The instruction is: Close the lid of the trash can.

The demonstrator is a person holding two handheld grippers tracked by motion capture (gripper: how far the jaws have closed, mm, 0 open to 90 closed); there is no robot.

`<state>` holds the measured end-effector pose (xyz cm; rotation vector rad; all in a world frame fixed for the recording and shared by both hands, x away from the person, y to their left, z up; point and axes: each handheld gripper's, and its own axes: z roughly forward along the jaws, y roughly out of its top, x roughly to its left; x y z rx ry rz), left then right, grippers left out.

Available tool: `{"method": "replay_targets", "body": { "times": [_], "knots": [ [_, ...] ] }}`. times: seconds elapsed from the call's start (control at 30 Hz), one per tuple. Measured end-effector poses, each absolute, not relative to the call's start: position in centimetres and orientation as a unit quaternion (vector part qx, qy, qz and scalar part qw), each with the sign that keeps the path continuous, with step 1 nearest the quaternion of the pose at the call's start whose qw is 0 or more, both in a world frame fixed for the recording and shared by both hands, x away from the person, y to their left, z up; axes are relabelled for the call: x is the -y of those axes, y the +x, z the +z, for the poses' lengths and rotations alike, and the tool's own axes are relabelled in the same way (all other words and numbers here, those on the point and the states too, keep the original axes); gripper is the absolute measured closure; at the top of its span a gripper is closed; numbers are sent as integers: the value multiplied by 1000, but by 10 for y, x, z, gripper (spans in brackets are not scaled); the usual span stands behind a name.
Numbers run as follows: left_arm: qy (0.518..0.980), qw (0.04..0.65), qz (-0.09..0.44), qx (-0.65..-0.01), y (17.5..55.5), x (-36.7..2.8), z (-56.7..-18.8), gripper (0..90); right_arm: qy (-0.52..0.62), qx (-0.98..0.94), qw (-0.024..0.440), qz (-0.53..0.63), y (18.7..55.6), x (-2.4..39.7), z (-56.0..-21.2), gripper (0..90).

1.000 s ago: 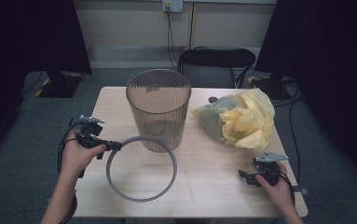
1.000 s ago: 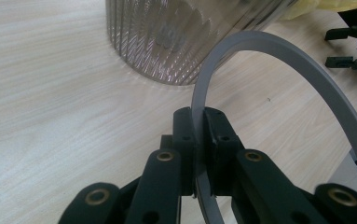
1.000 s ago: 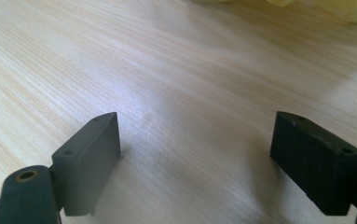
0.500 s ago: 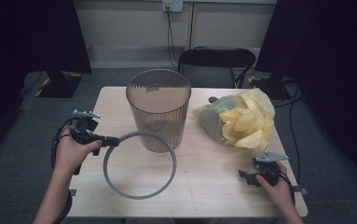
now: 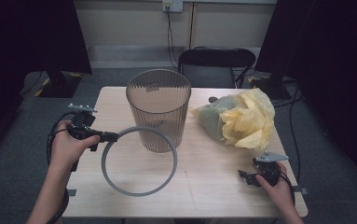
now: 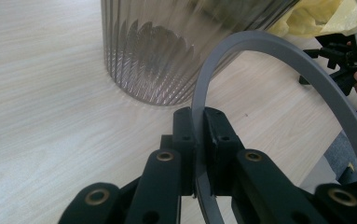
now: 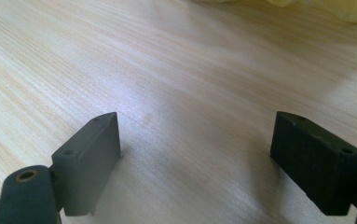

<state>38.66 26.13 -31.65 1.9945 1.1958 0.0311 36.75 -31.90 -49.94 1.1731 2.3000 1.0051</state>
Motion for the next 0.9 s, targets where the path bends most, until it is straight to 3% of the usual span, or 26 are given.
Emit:
{"method": "replay_targets", "body": {
  "times": [0.9],
  "knots": [
    [782,417,1,-463,376,-264,-284,841,416,-816,185,356,367,319,-499,151]
  ]
}}
